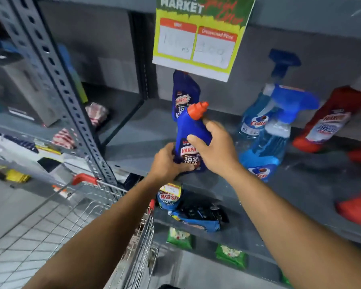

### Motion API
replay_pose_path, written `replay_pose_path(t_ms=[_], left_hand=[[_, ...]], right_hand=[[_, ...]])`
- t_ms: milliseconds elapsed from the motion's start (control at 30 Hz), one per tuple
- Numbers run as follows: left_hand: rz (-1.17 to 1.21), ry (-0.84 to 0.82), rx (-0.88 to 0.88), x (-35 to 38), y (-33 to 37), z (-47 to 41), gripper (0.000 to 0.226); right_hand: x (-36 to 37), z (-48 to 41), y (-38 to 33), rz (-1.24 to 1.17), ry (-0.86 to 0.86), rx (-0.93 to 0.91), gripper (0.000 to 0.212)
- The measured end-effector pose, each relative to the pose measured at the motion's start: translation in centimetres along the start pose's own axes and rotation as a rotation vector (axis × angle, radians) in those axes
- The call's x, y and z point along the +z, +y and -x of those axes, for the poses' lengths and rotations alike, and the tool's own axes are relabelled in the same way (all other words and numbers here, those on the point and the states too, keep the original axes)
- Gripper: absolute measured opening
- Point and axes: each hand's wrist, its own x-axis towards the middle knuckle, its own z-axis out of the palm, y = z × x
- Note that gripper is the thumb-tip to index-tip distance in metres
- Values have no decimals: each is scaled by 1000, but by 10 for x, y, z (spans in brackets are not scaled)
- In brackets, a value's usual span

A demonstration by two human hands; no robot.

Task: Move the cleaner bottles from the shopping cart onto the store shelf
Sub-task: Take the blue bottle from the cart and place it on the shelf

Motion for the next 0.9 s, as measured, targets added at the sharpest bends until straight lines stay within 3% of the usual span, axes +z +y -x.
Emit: replay_pose_path(t_ms=[167, 300, 400, 533, 900], left_hand=[[-36, -140, 62, -18, -13, -13, 59], [-7, -239, 45, -25, -10, -20, 46], [-39, -285, 57, -35, -10, -22, 47], [-54, -293, 52, -62, -18, -28, 42], [-37, -348, 23, -83, -20, -28, 41]], right_hand=[[7, 18, 29, -236, -17, 161, 92], [12, 30, 46, -417, -117, 224, 73], [17, 28, 38, -389, -99, 218, 56], [36, 22, 20, -282, -59, 195, 53], [57, 19, 10, -267, -23, 236, 55]])
